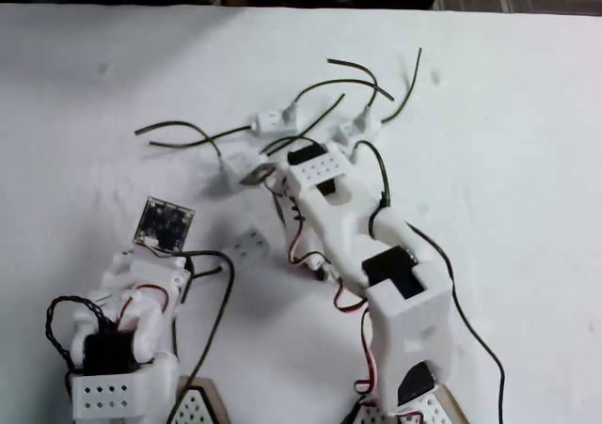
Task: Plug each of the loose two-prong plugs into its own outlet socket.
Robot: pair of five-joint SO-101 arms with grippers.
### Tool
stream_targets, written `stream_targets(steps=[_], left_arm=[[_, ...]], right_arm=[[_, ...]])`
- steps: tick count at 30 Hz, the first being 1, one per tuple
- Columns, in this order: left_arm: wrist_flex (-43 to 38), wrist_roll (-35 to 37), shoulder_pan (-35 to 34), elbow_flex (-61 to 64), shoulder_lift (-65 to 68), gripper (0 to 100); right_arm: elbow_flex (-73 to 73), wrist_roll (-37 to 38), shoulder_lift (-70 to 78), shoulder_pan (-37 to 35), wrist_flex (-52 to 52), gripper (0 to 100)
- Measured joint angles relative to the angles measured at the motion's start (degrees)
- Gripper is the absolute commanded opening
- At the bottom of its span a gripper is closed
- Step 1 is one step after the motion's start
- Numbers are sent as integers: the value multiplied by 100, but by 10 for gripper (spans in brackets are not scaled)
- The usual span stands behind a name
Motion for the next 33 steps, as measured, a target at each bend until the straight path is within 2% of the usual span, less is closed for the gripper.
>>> stream_targets(steps=[5, 11, 17, 23, 33], left_arm=[[0, 0, 0, 0, 0, 185], [0, 0, 0, 0, 0, 185], [0, 0, 0, 0, 0, 185], [0, 0, 0, 0, 0, 185], [0, 0, 0, 0, 0, 185]], right_arm=[[0, 0, -237, 9, 299, 17], [9, 0, -1371, -123, 756, 17], [44, -721, -2637, -211, 501, 17], [1108, -1943, -3270, -598, -879, 17], [3745, -2752, -5011, -1240, -4062, 17]])
